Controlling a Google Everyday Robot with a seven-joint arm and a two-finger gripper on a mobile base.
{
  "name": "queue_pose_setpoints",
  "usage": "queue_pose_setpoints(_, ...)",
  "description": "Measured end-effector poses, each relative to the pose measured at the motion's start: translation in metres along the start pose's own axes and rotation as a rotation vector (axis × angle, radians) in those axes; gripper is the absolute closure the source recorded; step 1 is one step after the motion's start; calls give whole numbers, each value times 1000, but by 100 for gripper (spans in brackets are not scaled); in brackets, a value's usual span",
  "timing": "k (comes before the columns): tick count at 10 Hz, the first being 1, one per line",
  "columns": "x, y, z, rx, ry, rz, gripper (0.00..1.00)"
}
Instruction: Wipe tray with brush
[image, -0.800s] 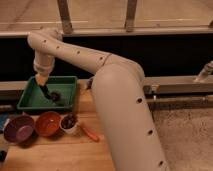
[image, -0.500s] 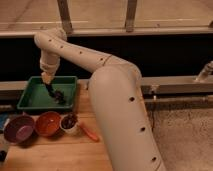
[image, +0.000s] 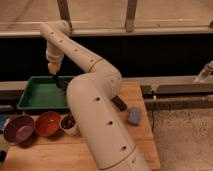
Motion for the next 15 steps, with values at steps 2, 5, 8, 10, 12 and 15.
queue_pose_setpoints(2, -8, -8, -1, 12, 10, -10, 100)
queue_pose_setpoints(5, -10, -11, 0, 18, 15, -14, 100)
queue_pose_setpoints(8, -9, -11, -1, 19, 15, -14, 100)
queue_pose_setpoints(10, -14, -5, 4, 14, 7, -40, 100)
queue_pose_setpoints(12, -26, 15, 11, 3, -15, -83, 100)
queue_pose_setpoints(15, -32, 35, 16, -19, -44, -120, 100)
